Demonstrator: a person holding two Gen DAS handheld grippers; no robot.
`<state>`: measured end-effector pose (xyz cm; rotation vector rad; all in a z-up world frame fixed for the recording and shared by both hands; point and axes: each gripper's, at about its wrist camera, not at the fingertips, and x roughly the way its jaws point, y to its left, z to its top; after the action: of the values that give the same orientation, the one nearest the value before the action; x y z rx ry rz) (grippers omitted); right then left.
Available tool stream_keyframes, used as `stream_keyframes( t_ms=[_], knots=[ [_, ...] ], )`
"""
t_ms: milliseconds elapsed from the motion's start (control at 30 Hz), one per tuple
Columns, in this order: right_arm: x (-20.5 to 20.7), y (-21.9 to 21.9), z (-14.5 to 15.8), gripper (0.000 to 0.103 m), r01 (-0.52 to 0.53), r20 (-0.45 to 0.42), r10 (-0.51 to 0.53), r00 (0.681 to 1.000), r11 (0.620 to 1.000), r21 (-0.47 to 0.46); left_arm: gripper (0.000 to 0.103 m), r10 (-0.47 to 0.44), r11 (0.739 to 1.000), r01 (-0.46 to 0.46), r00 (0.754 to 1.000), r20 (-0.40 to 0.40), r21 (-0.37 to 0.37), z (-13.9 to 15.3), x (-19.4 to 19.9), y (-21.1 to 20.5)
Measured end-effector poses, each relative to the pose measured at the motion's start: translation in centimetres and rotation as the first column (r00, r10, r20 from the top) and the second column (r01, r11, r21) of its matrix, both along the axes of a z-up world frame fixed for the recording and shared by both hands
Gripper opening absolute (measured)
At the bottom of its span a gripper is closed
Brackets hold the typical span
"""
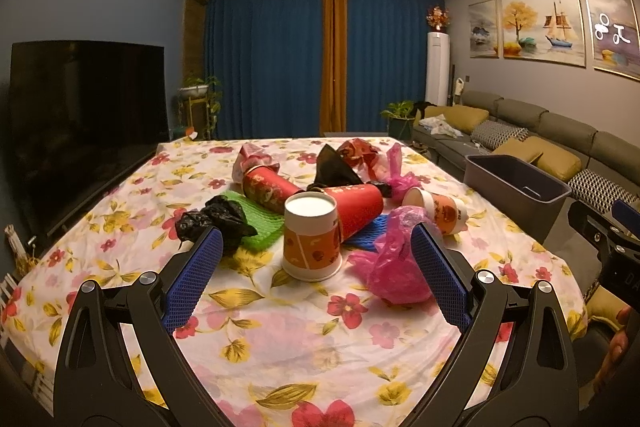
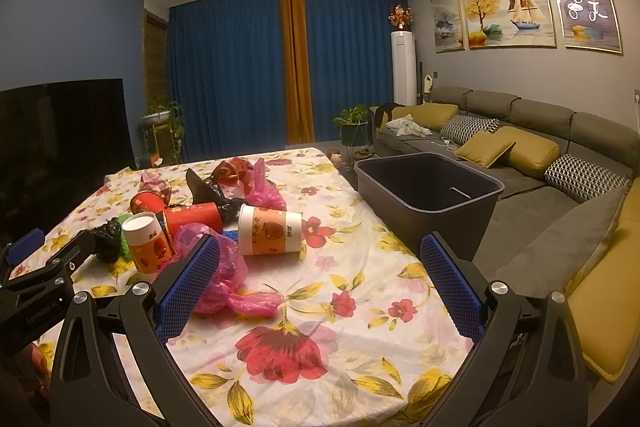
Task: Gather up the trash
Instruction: 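Grasp the black plastic bag with the left gripper while the right gripper grasps the pink bag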
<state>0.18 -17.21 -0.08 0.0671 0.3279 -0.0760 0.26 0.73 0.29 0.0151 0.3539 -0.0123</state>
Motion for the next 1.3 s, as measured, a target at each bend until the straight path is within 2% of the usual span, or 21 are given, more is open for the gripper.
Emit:
stream_keyframes(
  t_ms=[200, 467, 600, 800, 1033, 1100, 1167, 1233, 1300],
  knots=[
    [1.4, 1.2, -0.5, 0.098, -0.059, -0.009, 0.059, 0.998, 0.998, 0.008, 0.093, 0.072, 0.997, -0.072, 0.997, 0.01, -0.01, -0.6, 1.0, 3.6],
    [4.7, 4.7, -2.1, 0.098, -0.16, -0.043, 0.161, 0.986, 0.987, 0.018, 0.093, 0.172, 0.983, -0.173, 0.985, -0.017, -0.054, -1.8, 2.9, 9.2],
    [6.9, 6.5, -2.8, 0.095, -0.2, -0.084, 0.202, 0.976, 0.979, 0.024, 0.093, 0.184, 0.981, -0.185, 0.983, -0.029, -0.058, -2.0, 4.6, 11.0],
    [9.7, 8.2, -3.7, 0.09, -0.241, -0.145, 0.242, 0.959, 0.97, 0.027, 0.093, 0.168, 0.984, -0.172, 0.983, -0.079, -0.049, -2.8, 8.3, 11.4],
    [12.2, 9.0, -4.9, 0.064, -0.263, -0.229, 0.265, 0.937, 0.964, 0.04, 0.092, 0.151, 0.984, -0.166, 0.969, -0.196, -0.063, -4.4, 12.7, 12.2],
    [12.6, 9.0, -5.3, 0.057, -0.273, -0.249, 0.276, 0.928, 0.961, 0.048, 0.085, 0.134, 0.983, -0.159, 0.962, -0.239, -0.087, -4.9, 13.7, 12.6],
    [12.9, 9.1, -5.6, 0.043, -0.279, -0.261, 0.281, 0.923, 0.959, 0.046, 0.079, 0.134, 0.981, -0.164, 0.958, -0.252, -0.103, -5.1, 14.2, 12.9],
    [13.1, 9.2, -5.9, 0.036, -0.294, -0.273, 0.297, 0.915, 0.954, 0.051, 0.071, 0.118, 0.98, -0.158, 0.954, -0.275, -0.125, -5.4, 14.8, 13.3],
    [13.2, 9.3, -6.0, 0.029, -0.302, -0.274, 0.303, 0.913, 0.952, 0.047, 0.052, 0.096, 0.979, -0.145, 0.949, -0.301, -0.147, -5.8, 15.2, 13.5]
  ],
)
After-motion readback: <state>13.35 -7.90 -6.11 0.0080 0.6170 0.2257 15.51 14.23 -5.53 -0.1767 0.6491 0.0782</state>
